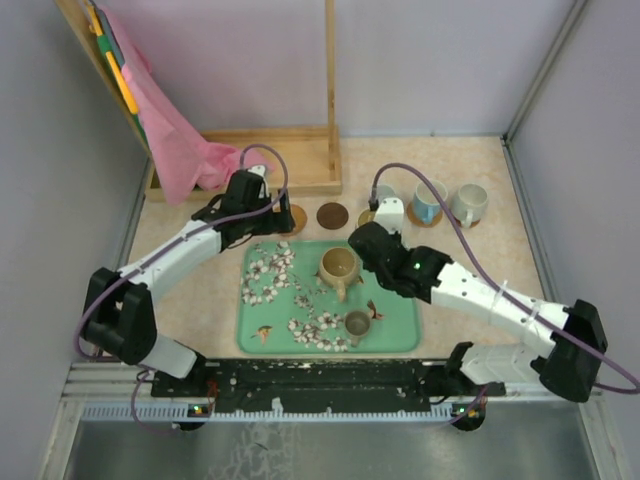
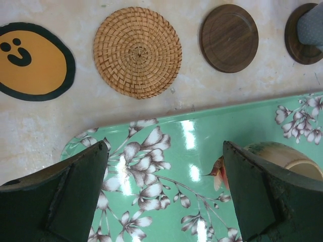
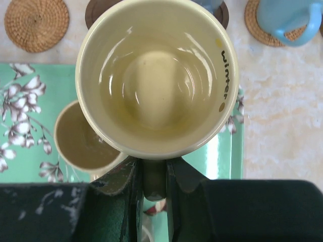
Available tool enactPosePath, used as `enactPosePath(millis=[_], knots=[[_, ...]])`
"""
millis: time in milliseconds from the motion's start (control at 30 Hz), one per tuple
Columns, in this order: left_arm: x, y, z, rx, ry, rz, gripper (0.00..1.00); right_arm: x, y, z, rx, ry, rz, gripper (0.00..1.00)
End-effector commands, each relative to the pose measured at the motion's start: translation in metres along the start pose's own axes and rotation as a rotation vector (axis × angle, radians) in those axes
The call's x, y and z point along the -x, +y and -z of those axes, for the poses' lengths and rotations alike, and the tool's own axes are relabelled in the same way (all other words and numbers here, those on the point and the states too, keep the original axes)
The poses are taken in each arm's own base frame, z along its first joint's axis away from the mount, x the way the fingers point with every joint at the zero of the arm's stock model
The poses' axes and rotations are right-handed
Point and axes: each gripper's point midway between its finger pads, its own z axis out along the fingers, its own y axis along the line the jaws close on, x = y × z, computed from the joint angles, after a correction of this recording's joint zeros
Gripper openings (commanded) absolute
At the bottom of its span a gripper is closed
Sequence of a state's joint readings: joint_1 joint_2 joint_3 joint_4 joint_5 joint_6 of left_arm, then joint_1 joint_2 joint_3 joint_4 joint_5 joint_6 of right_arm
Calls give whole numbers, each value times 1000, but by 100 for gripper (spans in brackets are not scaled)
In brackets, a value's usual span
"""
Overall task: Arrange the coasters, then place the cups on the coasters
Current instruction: Pick up the cup from the tray, then place the cup on the coaster.
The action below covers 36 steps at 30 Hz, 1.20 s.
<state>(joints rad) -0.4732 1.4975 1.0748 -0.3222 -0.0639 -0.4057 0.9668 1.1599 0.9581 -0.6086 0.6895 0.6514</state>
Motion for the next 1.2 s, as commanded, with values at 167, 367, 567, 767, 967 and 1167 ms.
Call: enactPosePath(millis=[167, 367, 567, 767, 967, 1167], knots=[[-3, 13, 12, 24, -13, 28, 100, 97, 43, -36, 82, -187, -78, 0], [-7, 15, 15, 17, -6, 41, 100, 110, 62, -71, 105, -190, -82, 0], [-8, 13, 13, 13, -1, 51, 100, 108, 77, -104, 104, -167, -79, 0], [-11, 14, 12, 14, 8, 58, 100, 97, 82, -134, 94, -141, -93, 0], [-11, 16, 12, 21, 6, 53, 100, 90, 85, -151, 84, -135, -101, 0], [-12, 17, 13, 24, 10, 54, 100, 89, 88, -160, 79, -142, -110, 0]])
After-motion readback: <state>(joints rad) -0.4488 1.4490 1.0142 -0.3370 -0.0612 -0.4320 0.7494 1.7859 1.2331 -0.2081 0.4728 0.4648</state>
